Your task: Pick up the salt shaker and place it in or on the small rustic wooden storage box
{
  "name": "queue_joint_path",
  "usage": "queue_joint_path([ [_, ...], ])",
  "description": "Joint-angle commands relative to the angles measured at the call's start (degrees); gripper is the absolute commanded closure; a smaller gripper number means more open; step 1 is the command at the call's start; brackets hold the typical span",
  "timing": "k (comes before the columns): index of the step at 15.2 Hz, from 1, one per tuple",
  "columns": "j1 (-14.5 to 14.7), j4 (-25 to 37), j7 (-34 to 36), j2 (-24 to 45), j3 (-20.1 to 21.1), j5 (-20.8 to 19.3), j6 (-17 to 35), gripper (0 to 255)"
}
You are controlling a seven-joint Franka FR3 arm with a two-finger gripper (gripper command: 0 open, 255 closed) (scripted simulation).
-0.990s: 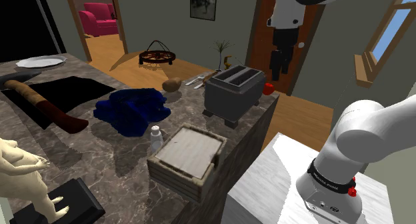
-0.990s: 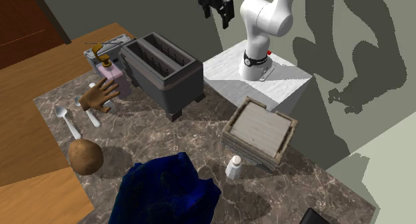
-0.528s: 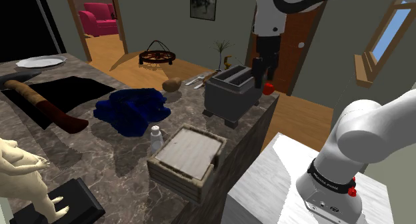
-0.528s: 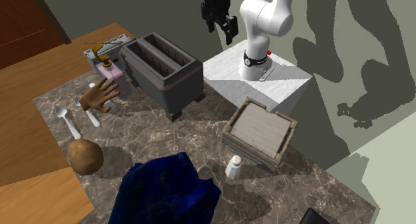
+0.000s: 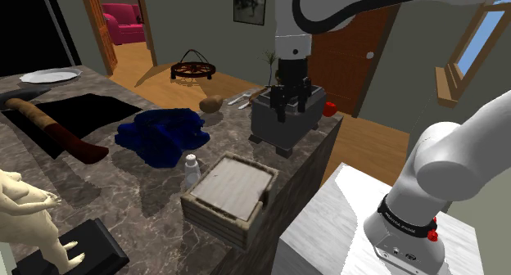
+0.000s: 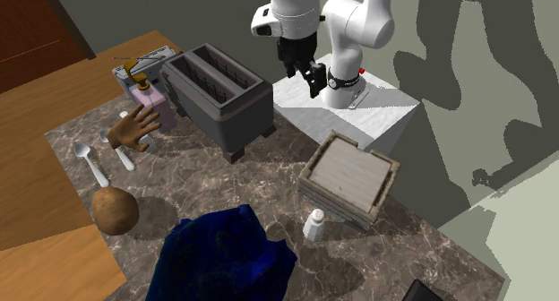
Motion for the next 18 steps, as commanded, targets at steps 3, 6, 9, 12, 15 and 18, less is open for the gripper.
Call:
queue_joint_path([
  [3,0.7,3.1,5.64,7.03,3.29,1.37,4.2,0],
  [6,1.2,6.78,9.92,13.01,5.47,1.52,6.73,0],
  [9,1.77,11.1,14.26,19.29,7.34,0.99,8.86,0],
  [12,2.59,16.1,18.63,25.83,8.78,-0.18,10.51,0],
  [15,3.82,21.81,22.92,32.56,9.66,-1.82,11.57,0],
  [18,5.46,28.31,26.98,39.46,10.01,-3.69,11.98,0],
])
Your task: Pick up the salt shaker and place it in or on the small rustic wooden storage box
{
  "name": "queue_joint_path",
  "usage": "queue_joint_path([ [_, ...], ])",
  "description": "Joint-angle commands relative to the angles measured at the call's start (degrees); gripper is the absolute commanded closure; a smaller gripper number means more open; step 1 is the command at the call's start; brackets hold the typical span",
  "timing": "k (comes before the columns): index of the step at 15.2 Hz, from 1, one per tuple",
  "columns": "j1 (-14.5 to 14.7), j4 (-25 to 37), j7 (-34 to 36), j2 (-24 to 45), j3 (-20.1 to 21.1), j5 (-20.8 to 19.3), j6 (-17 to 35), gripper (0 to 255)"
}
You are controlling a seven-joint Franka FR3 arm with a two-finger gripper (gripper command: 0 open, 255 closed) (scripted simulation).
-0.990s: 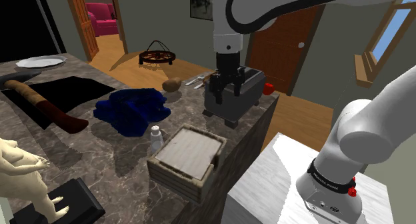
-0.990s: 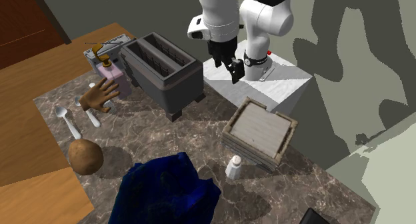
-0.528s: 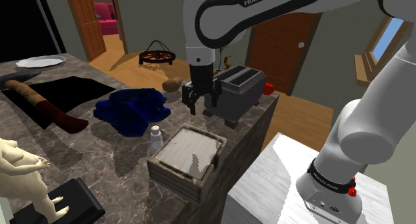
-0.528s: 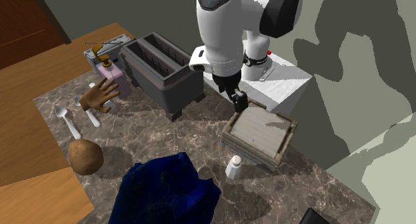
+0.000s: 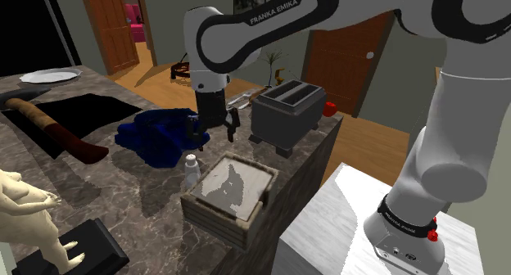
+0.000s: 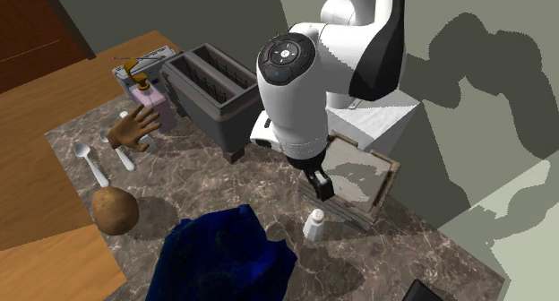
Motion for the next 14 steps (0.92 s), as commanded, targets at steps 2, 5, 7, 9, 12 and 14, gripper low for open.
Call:
queue_joint_path([
  [2,1.94,7.39,4.04,7.47,0.06,-2.07,0.1,0],
  [5,4.23,15.57,7.45,14.68,-0.36,-3.84,-0.78,0],
  [7,4.6,15.98,7.8,15.63,-0.49,-4.03,-0.21,0],
  [9,4.71,14.83,7.84,15.91,-0.52,-4.1,1.22,0],
  [12,4.88,13.27,7.93,16.46,-0.57,-4.24,3.32,0],
  [14,4.98,12.49,7.98,16.77,-0.6,-4.32,4.41,0],
])
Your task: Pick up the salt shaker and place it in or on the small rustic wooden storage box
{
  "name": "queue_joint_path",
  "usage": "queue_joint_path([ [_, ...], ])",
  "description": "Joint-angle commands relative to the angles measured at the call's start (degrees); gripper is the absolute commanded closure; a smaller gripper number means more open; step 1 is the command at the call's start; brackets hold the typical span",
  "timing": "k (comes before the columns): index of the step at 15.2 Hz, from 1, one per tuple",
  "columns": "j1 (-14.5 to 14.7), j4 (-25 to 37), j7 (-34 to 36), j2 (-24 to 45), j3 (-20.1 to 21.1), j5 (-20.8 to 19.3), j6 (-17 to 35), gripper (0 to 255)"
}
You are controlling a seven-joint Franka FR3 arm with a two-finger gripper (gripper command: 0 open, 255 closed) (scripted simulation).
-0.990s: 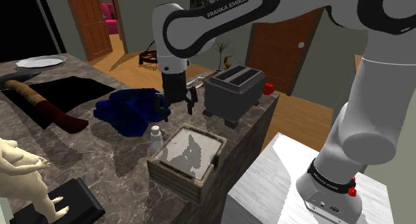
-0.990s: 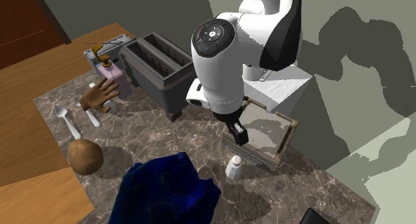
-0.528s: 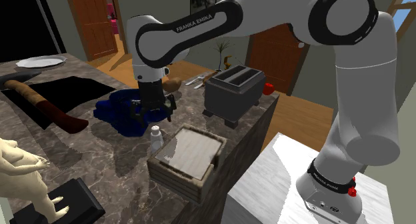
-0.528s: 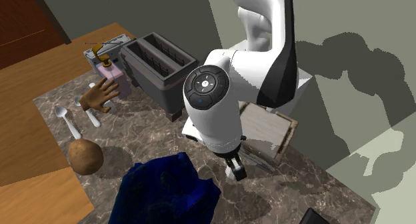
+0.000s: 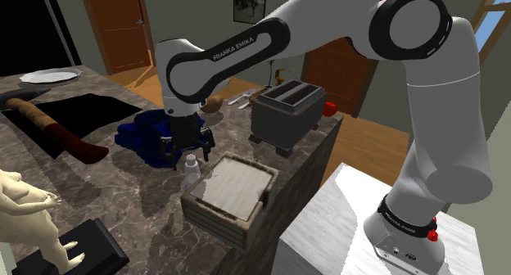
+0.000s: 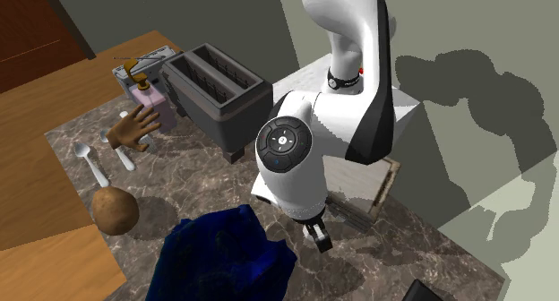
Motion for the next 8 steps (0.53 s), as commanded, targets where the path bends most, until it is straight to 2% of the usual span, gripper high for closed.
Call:
queue_joint_path([
  [1,0.08,-0.23,0.05,0.21,-0.02,-0.07,0.48,0],
  [7,0.08,-0.22,0.05,0.21,-0.02,-0.07,0.47,0],
  [8,0.08,-0.22,0.05,0.21,-0.02,-0.07,0.47,255],
])
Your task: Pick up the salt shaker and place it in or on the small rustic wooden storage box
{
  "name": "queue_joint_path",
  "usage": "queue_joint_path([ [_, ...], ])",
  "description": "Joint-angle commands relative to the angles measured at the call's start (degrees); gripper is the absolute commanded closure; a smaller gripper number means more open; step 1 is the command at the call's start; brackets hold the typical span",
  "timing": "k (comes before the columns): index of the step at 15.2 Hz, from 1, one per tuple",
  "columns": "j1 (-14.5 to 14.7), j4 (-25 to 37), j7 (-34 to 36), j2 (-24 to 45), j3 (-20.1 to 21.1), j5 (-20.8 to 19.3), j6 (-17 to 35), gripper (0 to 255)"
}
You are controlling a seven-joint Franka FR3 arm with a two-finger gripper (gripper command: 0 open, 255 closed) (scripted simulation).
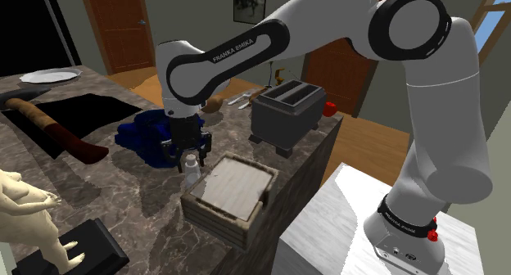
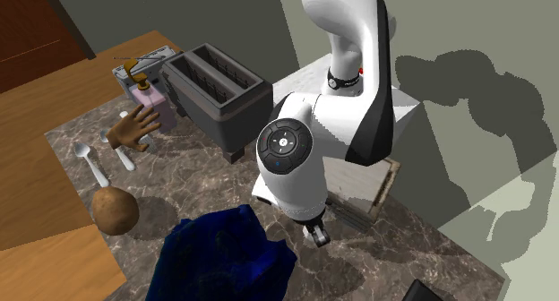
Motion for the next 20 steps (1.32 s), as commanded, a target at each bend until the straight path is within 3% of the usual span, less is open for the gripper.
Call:
queue_joint_path([
  [1,0.0,0.0,0.0,0.0,0.0,0.0,0.0,255],
  [9,0.0,-0.01,0.0,0.0,0.0,0.0,0.01,255],
  [20,-0.32,4.14,0.39,-3.09,0.54,0.86,-7.07,255],
])
